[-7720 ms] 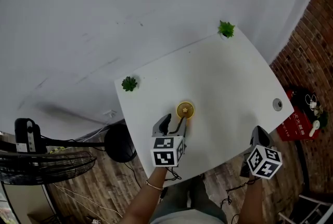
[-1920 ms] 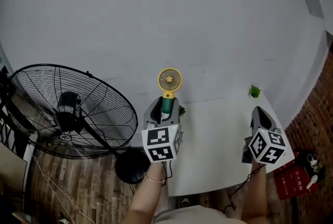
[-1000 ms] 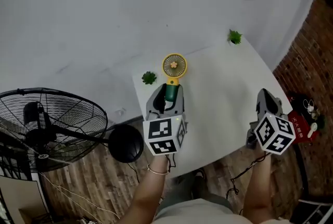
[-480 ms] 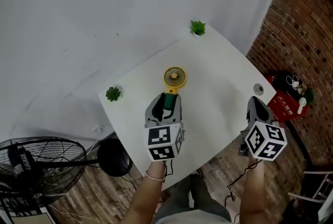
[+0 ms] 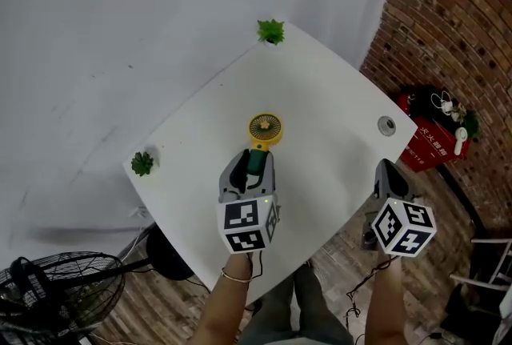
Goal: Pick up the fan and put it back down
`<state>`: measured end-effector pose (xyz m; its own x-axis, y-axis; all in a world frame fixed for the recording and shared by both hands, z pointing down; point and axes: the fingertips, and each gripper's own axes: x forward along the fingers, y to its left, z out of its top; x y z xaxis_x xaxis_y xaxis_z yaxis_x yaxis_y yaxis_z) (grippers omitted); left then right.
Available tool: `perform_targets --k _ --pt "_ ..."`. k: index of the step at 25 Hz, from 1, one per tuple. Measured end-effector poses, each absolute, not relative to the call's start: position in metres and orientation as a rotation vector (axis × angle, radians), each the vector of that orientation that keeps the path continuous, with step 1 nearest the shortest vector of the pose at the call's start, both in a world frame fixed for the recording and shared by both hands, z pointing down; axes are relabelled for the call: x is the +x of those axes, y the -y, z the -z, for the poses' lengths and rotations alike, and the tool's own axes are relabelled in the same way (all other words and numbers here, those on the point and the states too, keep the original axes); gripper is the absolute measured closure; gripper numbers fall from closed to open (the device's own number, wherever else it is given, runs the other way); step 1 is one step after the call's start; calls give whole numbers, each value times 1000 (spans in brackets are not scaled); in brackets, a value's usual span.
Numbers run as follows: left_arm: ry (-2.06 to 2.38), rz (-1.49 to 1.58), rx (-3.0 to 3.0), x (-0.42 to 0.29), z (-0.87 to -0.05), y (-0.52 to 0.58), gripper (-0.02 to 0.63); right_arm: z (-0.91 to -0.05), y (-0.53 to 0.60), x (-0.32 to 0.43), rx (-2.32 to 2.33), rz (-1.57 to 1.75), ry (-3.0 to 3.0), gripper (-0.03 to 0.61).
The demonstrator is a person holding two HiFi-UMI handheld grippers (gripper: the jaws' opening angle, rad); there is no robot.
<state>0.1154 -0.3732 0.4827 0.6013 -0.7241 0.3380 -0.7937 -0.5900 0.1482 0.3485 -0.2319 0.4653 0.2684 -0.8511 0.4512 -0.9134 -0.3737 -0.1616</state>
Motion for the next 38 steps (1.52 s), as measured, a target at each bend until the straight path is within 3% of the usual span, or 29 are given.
perform_targets --k 12,38 --pt "1140 -457 2539 156 -540 381 440 -522 220 373 2396 -835 1581 578" --pt "1014 -780 2434 168 -607 354 439 -554 199 372 2415 -930 1527 578"
